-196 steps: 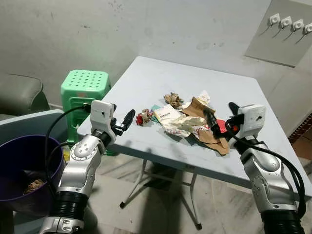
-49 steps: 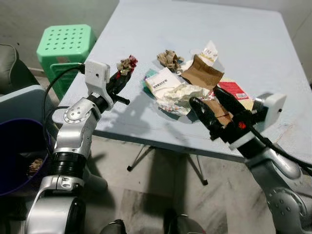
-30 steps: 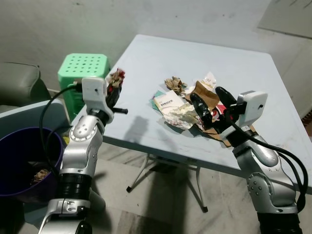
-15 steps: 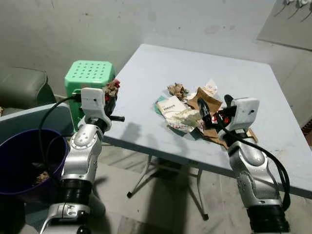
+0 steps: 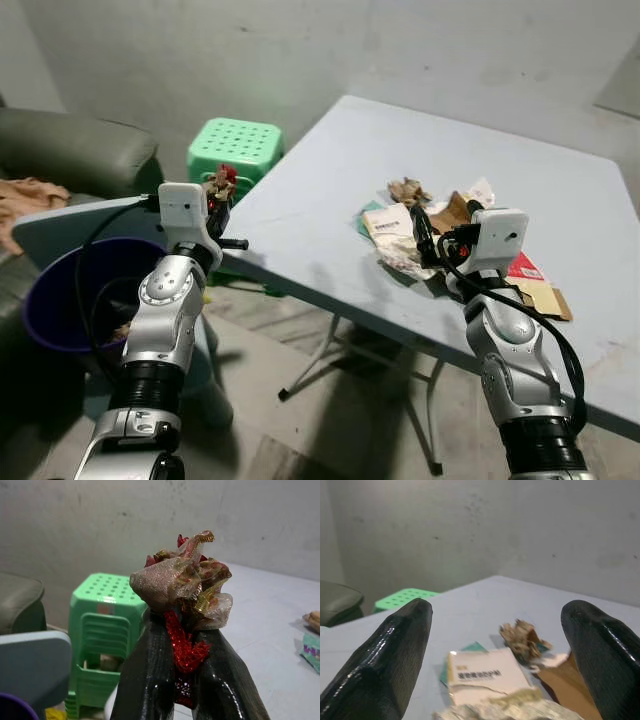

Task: Picking trash to rubbish bin

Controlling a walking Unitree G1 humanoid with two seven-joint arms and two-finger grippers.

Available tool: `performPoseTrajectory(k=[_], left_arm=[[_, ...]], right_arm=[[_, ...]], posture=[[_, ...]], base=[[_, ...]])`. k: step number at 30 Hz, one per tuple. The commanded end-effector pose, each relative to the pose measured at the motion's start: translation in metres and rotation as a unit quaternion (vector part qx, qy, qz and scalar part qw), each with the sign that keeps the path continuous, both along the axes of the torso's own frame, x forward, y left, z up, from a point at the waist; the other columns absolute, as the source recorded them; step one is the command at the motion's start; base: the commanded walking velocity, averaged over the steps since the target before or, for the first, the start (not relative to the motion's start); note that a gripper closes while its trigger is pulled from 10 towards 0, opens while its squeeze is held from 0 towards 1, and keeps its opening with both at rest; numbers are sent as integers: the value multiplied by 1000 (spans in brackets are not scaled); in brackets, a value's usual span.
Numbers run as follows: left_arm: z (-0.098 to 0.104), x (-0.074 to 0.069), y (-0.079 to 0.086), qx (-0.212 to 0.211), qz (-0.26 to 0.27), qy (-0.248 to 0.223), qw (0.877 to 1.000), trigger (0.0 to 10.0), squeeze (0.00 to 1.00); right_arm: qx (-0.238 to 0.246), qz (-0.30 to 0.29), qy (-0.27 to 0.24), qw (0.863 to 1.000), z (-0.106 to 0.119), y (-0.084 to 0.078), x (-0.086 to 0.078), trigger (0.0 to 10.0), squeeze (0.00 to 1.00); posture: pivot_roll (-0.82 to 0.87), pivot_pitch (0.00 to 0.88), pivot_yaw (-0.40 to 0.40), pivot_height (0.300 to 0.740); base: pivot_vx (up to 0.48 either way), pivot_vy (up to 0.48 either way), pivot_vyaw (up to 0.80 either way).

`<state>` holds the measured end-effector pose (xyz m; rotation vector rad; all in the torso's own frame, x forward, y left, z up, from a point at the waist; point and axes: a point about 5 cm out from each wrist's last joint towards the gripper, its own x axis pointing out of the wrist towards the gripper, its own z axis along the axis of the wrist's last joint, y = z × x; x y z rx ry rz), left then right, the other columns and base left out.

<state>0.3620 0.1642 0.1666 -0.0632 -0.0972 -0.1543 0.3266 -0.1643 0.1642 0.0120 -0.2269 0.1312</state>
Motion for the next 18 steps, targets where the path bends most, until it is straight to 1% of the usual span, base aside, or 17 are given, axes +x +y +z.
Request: performPoseTrajectory(k=[1,5,7,9,12,17,18], left_arm=[[4,3,-3,-3,-6,-6,1000,10000,0],[2,3,-5,-16,-12,-4,1000,10000,0],[2,3,-4,-16,-10,-2,1000,10000,0],[1,3,-4,-23,-9,-1,1000,10000,0],[0,3,-3,-17,-5,1,1000,10000,0],[-1,3,-1,-10,10,5,1000,10000,0],[-2,4,0,-14,14,10,1000,10000,0]], right_arm=[[-8,-9,-5,1000,2,-7,1,10000,0],[-9,-8,-5,1000,1,-8,1,10000,0],[-7,-6,-6,1000,1,-8,1,10000,0],[-7,-5,-7,1000,1,-7,1,10000,0],[-8,-3,-8,1000,2,-7,1,10000,0],[-10,3,-7,1000,2,-5,1,10000,0],[-10,3,-7,1000,2,-5,1,10000,0]], posture=[[21,0,-70,740],[22,0,-74,740],[22,0,-75,740],[24,0,-78,740],[25,0,-81,740],[29,0,-85,740],[30,0,-86,740]], base=[[0,0,800],[0,0,800],[0,0,800],[0,420,800],[0,423,800],[0,0,800],[0,0,800]])
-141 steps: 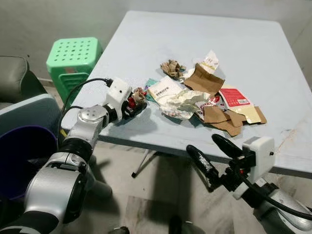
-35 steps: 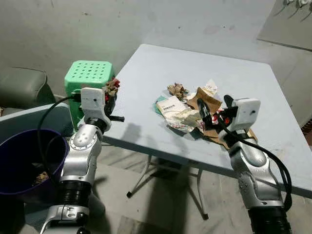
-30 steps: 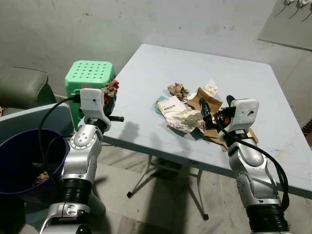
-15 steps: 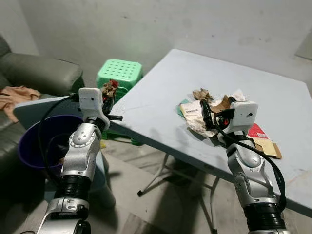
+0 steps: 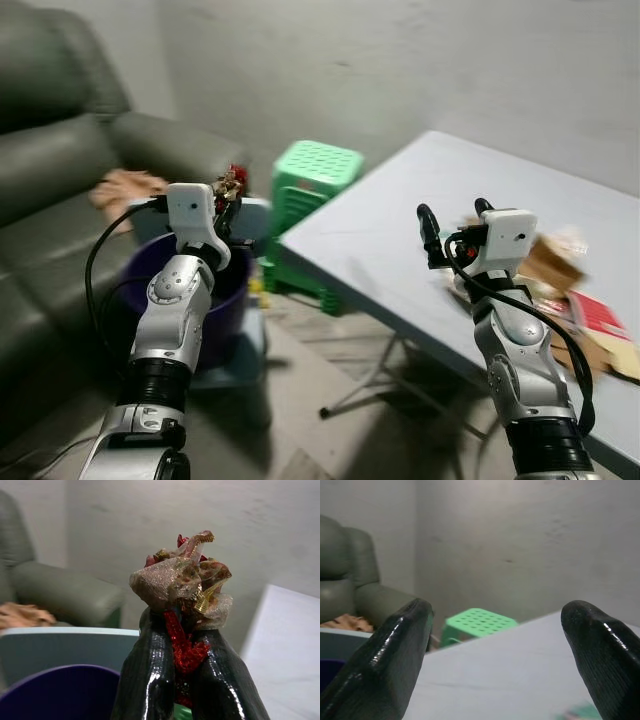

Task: Picking trash to rubbish bin

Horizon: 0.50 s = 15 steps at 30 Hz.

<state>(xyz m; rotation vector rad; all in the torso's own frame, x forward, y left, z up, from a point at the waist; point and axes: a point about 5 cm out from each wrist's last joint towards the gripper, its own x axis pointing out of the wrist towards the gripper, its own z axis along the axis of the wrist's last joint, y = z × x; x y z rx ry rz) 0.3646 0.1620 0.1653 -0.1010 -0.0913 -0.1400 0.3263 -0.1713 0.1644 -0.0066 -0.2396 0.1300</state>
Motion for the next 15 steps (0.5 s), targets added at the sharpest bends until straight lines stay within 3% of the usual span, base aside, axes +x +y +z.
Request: performPoseTrajectory(k=[1,15], left_arm=[[-1,1,2,1,10,9,1000,10000,0],[-2,0,5,4,18,12,1000,10000,0]], right_arm=[[-2,5,1,1000,2,1,1,10000,0],[-6,14,2,1000,2,1,1,10000,0]], posture=[[30,0,-86,740],[36,0,-96,740]], base=[[0,0,800],[0,0,800]])
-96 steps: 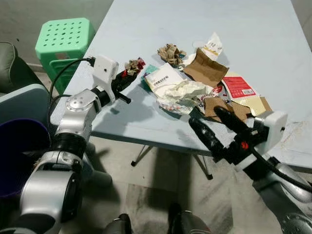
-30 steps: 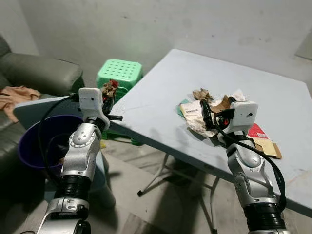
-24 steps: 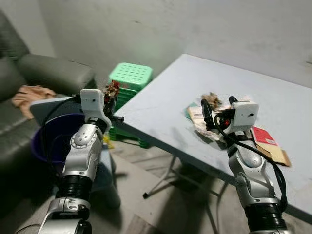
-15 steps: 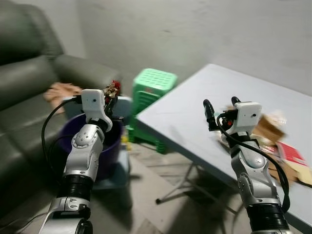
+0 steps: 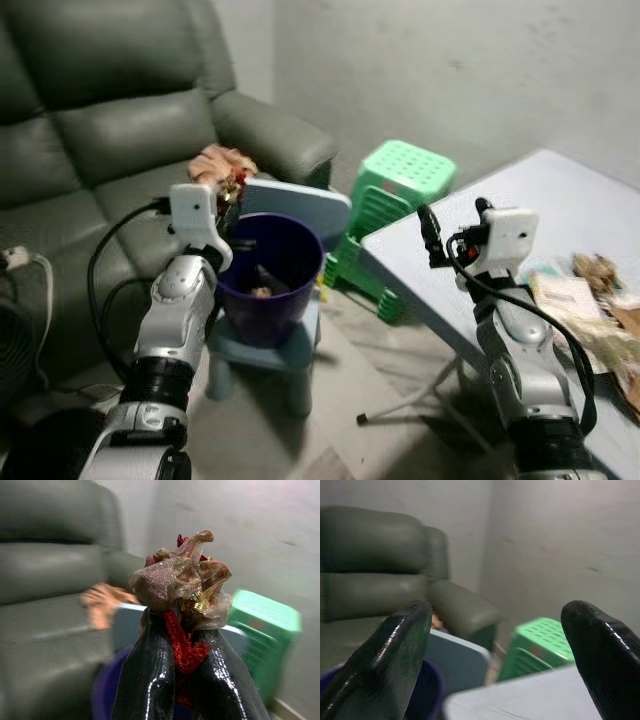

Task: Picking trash to rubbish bin

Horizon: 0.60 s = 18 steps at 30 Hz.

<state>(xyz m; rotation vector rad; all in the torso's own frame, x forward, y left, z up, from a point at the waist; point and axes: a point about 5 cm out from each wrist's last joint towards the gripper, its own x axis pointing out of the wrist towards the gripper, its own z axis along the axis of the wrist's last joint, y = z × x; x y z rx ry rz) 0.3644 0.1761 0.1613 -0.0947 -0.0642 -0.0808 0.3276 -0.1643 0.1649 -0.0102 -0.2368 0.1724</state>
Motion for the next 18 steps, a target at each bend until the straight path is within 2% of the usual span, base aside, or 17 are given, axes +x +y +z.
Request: performPoseTrajectory(k=[1,13,18], left_arm=[[2,0,-9,2,-10,-3,1000,10000,0],[-2,-2,-6,-1,1,5,1000,10000,0],[-3,-3,-4,-8,1,9,1000,10000,0]], right_arm=[[-1,-6,0,1000,2,-6,0,10000,0],[7,19,-8,1000,5,-3,-1,10000,0],[26,16,-3,1000,6,-5,0,10000,0]], posture=[[36,0,-96,740],[42,0,-105,740],[41,0,-107,740]], base=[[0,0,800],[0,0,798],[0,0,0]])
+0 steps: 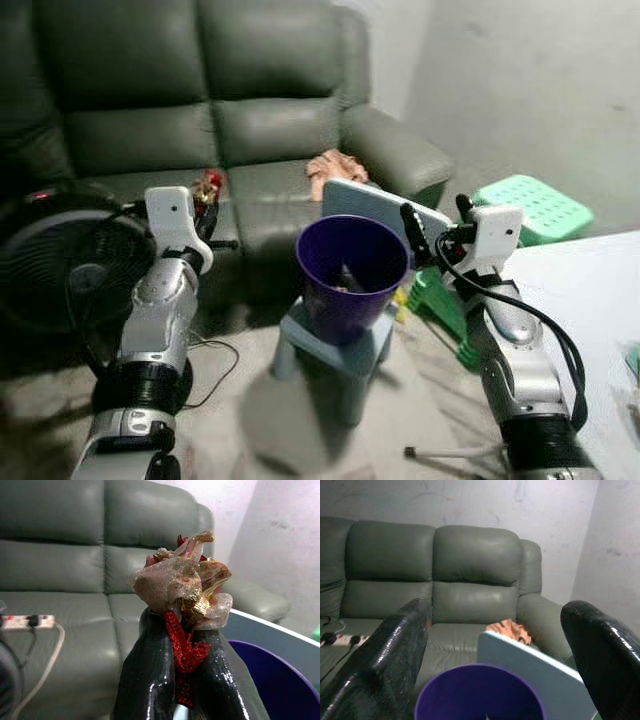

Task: Picking trash to rubbish bin

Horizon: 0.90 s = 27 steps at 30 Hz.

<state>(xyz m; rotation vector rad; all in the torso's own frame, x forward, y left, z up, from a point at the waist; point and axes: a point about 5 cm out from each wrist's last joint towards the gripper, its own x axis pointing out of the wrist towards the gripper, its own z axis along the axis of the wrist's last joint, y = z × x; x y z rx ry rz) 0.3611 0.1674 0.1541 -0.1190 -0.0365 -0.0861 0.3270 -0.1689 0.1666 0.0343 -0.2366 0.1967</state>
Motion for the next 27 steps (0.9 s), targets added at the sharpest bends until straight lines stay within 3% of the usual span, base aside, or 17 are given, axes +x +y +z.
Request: performPoseTrajectory(k=[1,11,27], left_arm=[[4,0,5,0,5,-4,1000,10000,0],[6,-2,5,-14,-2,-10,1000,10000,0],[7,-3,4,-16,-9,-11,1000,10000,0]], right_arm=[[4,1,-5,1000,4,0,0,10000,0],[7,7,-7,1000,5,0,0,10000,0],[11,10,-7,1000,6,0,-2,10000,0]], posture=[[41,0,-108,740],[40,0,-108,740],[40,0,-110,740]], base=[[0,0,0],[0,0,0],[382,0,0]])
